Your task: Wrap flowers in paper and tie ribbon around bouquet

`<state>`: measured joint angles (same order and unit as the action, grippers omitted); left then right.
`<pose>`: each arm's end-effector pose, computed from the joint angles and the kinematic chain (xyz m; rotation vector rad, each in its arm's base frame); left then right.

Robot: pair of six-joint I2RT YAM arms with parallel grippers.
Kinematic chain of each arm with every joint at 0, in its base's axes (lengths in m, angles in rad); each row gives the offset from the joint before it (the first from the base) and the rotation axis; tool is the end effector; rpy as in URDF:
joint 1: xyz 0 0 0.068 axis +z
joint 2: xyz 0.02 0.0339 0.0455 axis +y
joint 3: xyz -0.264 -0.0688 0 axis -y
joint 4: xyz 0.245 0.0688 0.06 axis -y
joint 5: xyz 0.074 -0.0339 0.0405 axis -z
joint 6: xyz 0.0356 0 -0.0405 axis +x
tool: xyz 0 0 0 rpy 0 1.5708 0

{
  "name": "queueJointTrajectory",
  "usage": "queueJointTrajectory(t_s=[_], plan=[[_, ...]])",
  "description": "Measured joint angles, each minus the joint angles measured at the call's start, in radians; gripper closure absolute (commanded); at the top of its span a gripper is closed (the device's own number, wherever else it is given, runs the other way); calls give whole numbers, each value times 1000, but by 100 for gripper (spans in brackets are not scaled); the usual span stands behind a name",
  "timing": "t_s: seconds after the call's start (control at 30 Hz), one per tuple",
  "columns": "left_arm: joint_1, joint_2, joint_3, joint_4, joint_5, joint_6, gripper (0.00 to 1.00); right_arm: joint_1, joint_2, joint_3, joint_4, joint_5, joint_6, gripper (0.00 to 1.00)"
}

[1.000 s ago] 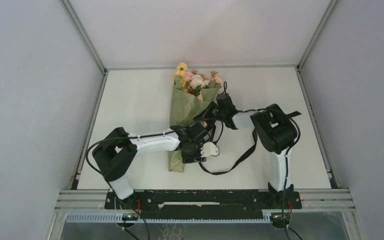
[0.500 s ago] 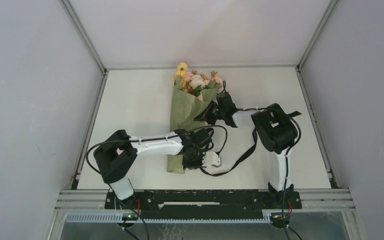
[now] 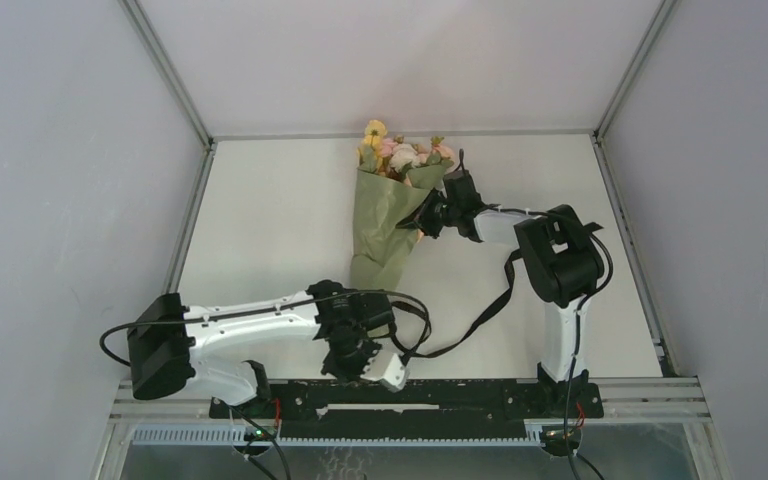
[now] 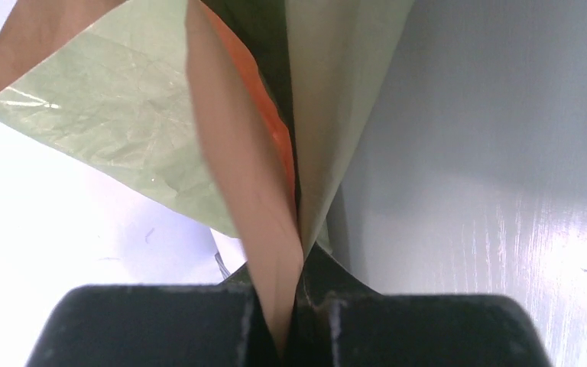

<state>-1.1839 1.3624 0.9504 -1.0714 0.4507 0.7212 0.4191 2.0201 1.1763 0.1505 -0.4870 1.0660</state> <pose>0.0698 -0.2125 0.2230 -2.4953 -1.7374 0.7089 0.3800 0.1875 0.1407 0.5215 2.4782 1.2586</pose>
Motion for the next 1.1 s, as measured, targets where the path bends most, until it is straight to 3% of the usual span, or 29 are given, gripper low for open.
queueJointTrajectory(t_s=[0.13,0.23,0.4,0.7,0.9,1.1], plan=[[30,-37,-120,-57,-57,44,100,-16,-20,12,-36,-3,-14,100],[129,-71,-160,-94,-116,74,100,-27,-28,12,-52,-11,-14,100],[406,-31,-161,-81,-185,120,100,-40,-36,13,-66,-30,-14,100],[801,159,-140,-35,-280,200,100,-63,-112,13,-130,-58,-46,100],[1022,297,52,3,-266,158,100,-64,-134,34,-188,-71,-90,100],[1171,313,344,-76,38,135,100,-52,-134,34,-239,-69,-127,100]])
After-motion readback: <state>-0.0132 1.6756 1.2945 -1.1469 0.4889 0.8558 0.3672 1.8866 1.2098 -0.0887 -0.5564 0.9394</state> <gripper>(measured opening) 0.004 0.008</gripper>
